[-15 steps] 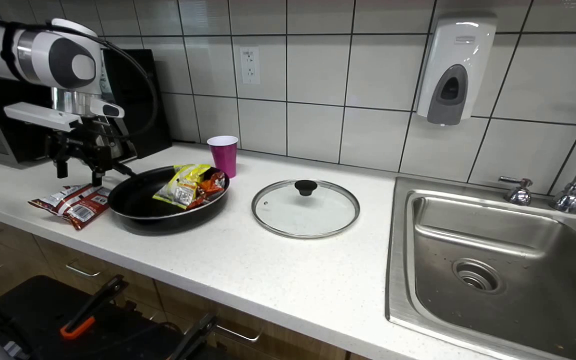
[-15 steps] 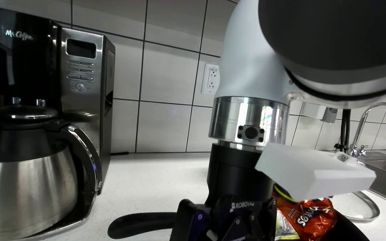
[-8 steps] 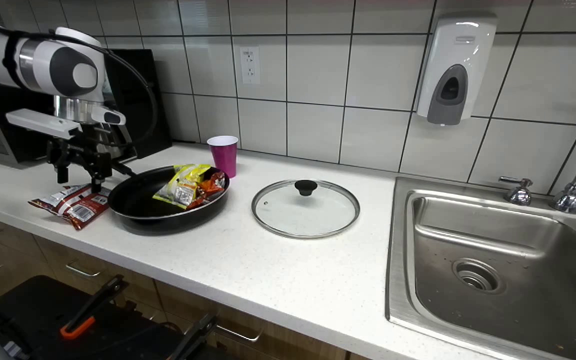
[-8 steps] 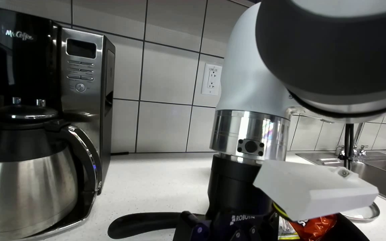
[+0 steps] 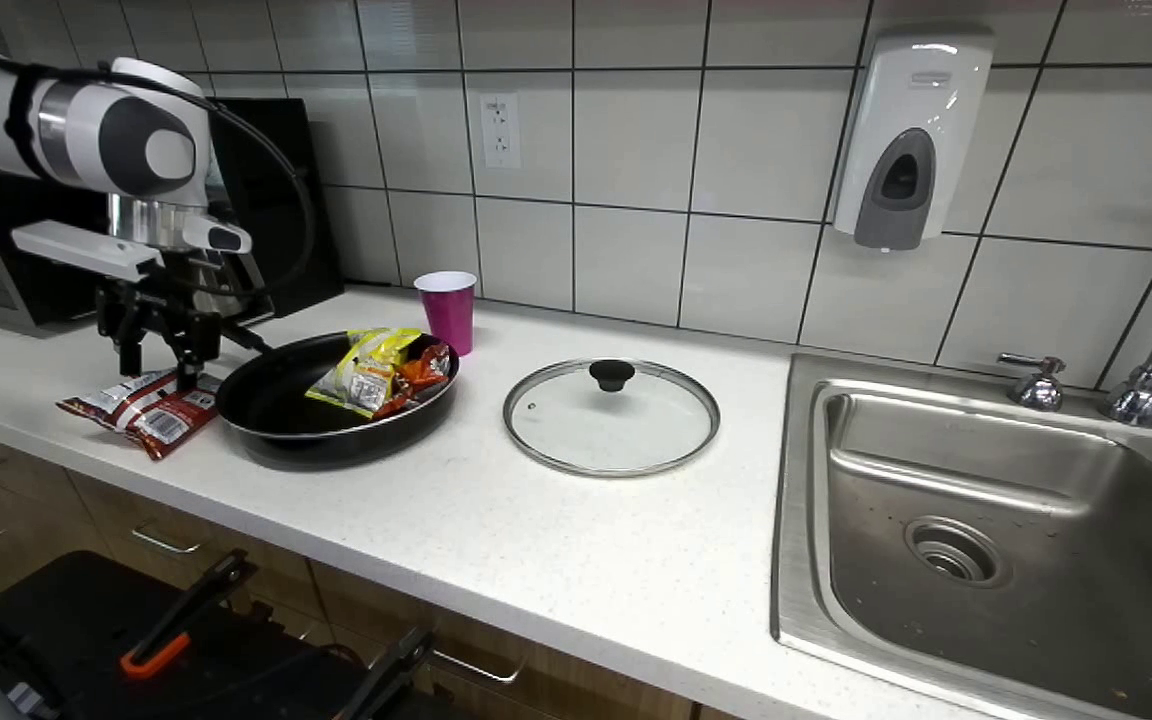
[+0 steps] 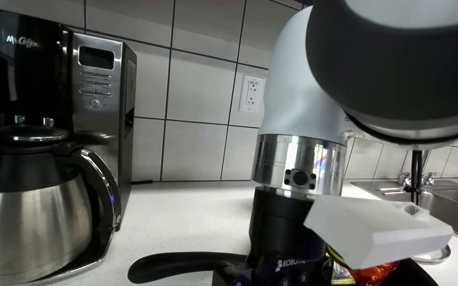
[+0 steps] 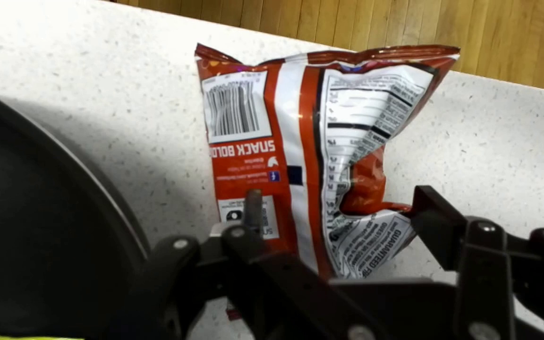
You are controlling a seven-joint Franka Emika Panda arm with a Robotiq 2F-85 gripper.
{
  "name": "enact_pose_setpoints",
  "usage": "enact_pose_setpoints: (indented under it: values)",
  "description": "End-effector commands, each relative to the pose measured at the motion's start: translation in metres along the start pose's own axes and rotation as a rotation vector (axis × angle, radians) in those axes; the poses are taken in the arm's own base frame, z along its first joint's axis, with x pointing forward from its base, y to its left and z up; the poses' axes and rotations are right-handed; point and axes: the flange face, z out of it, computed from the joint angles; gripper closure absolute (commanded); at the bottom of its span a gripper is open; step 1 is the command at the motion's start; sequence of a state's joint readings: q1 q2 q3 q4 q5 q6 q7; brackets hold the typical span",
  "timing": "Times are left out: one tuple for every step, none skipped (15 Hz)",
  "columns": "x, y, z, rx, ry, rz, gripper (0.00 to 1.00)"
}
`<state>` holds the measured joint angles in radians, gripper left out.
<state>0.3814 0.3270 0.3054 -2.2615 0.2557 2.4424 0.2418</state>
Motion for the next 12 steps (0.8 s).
enact_pose_setpoints:
  values:
    - [-0.0040, 0.0004, -0.0025, 0.013, 0.012, 0.025, 0.50]
    - [-0.0040, 0.0002, -0.0023, 0.012, 0.011, 0.024, 0.58]
    - [-0.0040, -0.0001, -0.0022, 0.012, 0.011, 0.023, 0.65]
    - [-0.0040, -0.0002, -0.0021, 0.012, 0.011, 0.023, 0.73]
    - [-0.0040, -0.0003, -0.0021, 0.012, 0.010, 0.023, 0.80]
    - [-0.0040, -0.0003, -0.0022, 0.011, 0.010, 0.023, 0.89]
    - [-0.0039, -0.0004, -0.0023, 0.010, 0.009, 0.022, 0.95]
    - [-0.0037, -0.0004, -0.0023, 0.010, 0.008, 0.022, 0.99]
    - [-0.0035, -0.0004, -0.0024, 0.010, 0.008, 0.021, 1.00]
    - [-0.0031, -0.0004, -0.0027, 0.009, 0.007, 0.020, 1.00]
    - [-0.0027, -0.0006, -0.0033, 0.009, 0.007, 0.018, 1.00]
    - [-0.0022, -0.0013, -0.0044, 0.009, 0.009, 0.014, 1.00]
